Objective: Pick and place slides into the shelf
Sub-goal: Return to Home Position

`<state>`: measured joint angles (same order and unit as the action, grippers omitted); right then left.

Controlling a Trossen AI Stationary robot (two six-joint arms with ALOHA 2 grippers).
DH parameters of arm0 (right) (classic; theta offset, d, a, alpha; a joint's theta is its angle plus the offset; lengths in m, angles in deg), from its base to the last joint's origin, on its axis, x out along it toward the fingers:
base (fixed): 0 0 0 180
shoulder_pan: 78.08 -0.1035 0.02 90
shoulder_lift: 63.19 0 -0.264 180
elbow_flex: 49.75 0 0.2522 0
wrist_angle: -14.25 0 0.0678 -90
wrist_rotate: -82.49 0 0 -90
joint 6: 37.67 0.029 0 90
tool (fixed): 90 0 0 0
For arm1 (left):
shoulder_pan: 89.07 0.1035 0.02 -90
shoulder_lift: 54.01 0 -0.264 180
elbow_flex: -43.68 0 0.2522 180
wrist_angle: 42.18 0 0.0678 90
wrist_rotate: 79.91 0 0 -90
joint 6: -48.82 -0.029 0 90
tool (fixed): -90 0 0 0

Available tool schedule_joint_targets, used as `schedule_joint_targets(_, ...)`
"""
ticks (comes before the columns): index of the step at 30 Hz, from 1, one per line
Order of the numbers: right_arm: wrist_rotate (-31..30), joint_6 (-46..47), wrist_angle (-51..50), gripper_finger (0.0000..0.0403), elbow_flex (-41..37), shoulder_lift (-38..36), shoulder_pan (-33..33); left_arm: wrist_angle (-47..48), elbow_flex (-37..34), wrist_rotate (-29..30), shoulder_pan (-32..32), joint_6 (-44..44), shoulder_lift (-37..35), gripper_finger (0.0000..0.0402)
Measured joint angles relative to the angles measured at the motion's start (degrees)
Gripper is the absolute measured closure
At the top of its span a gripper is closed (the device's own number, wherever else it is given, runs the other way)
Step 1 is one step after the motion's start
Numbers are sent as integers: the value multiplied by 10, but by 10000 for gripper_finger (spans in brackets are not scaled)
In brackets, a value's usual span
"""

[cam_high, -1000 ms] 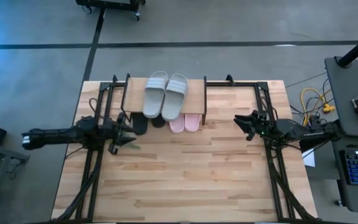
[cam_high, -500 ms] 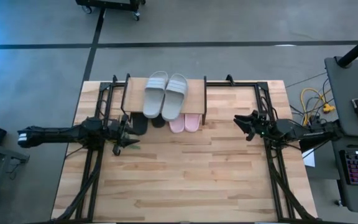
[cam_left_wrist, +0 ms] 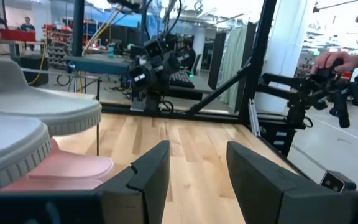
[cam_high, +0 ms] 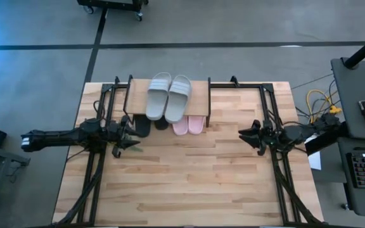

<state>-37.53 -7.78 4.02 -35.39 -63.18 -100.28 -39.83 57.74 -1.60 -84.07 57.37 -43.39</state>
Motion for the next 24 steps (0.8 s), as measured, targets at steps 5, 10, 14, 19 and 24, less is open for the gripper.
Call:
schedule_joint_targets(5,0,0,0,265,0,0,32,0,0,0,0,0,-4,256)
schedule_joint_targets(10,0,0,0,266,0,1,80,0,0,0,0,0,-3,256)
schedule_joint_targets(14,0,0,0,262,0,1,88,0,0,0,0,0,-7,256)
schedule_joint_targets(19,0,-1,0,264,0,1,87,-1,0,0,0,0,-7,256)
schedule_joint_targets(24,-1,-7,0,269,0,2,87,-1,0,0,0,0,-6,256)
